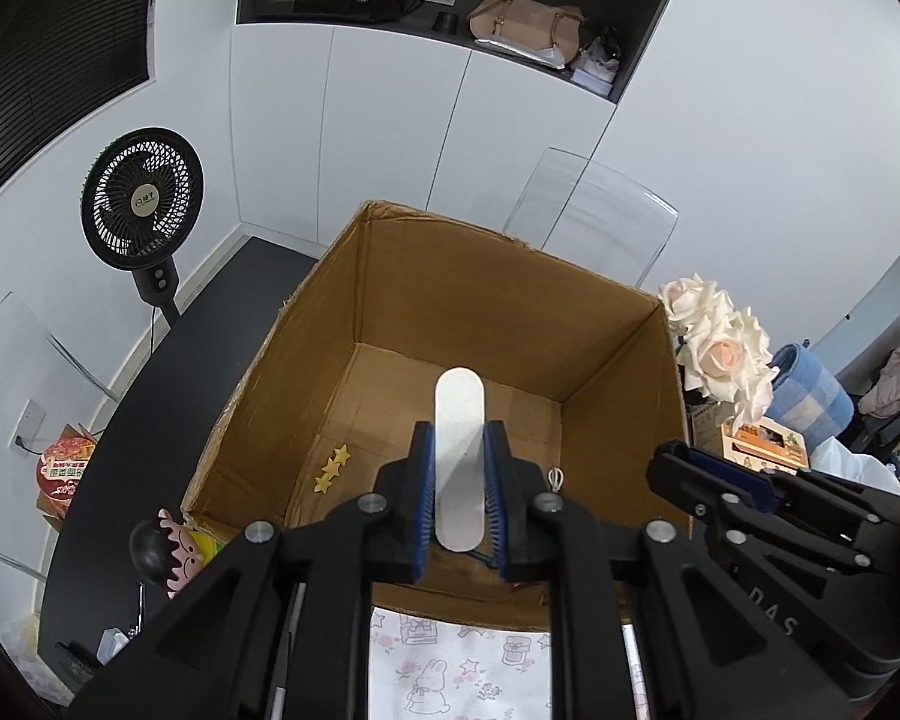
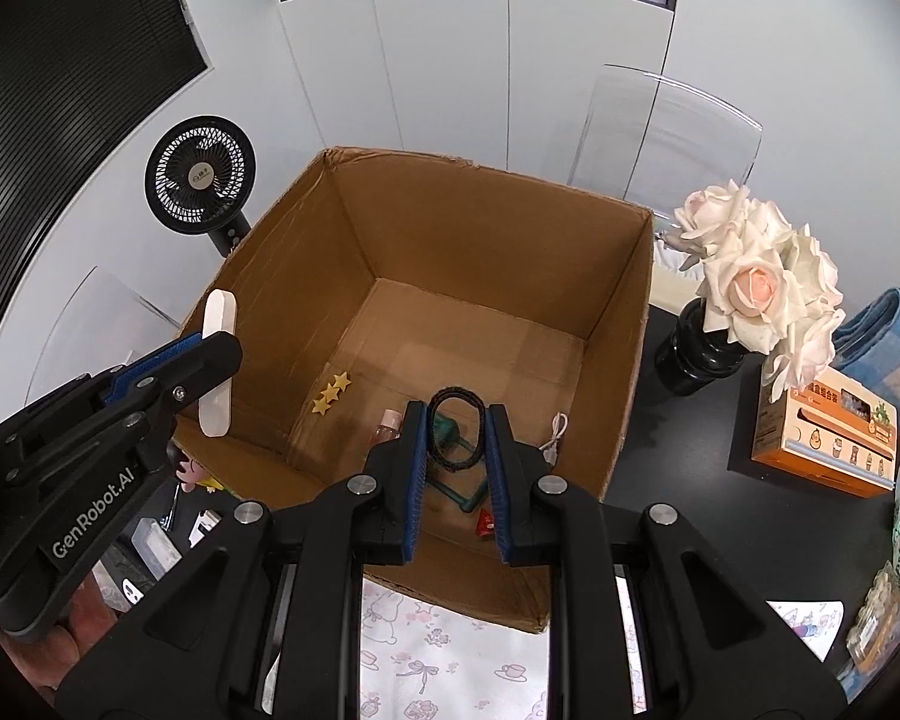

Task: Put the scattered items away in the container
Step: 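Open the right tool to drop the hair tie while the left tool releases the nail file into the box, then move both tools back over the mat toward the bottle and binder clip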

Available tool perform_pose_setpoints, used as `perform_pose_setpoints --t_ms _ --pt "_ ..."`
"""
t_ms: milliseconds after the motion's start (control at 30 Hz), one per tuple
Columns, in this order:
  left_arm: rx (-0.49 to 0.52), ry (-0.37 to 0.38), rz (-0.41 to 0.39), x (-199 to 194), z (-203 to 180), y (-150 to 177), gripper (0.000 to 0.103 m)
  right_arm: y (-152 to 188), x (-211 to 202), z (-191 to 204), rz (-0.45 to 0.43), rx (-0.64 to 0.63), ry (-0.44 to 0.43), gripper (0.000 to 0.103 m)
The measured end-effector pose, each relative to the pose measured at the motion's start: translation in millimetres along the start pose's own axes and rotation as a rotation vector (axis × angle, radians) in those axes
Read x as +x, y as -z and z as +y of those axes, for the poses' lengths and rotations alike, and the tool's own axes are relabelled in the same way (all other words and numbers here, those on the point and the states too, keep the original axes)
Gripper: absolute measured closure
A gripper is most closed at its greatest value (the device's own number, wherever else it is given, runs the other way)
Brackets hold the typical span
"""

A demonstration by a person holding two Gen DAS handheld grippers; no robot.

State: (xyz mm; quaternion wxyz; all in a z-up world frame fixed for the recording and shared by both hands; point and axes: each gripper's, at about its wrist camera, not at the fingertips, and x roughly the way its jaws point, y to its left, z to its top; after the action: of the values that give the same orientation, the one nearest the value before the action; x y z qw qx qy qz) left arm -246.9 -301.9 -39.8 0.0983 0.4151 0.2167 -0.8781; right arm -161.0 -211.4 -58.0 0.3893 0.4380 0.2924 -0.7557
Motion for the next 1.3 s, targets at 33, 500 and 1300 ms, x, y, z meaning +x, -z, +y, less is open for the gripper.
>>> perform_pose_setpoints --t_ms 33,500,1300 --pt "0.0 0.001 0.001 0.8 -0.2 0.0 0.087 -0.1 0.7 0.0 0.001 0.0 0.0 0.083" --pt "-0.072 -0.021 -0.019 2.2 11.5 0.0 0.02 8.8 -2.4 -13.3 -0.035 0.012 0.089 0.0" --pt "0.023 -0.002 -0.04 -12.7 -51.3 28.7 0.009 57.0 -59.2 -89.0 -0.066 0.097 0.112 0.0"
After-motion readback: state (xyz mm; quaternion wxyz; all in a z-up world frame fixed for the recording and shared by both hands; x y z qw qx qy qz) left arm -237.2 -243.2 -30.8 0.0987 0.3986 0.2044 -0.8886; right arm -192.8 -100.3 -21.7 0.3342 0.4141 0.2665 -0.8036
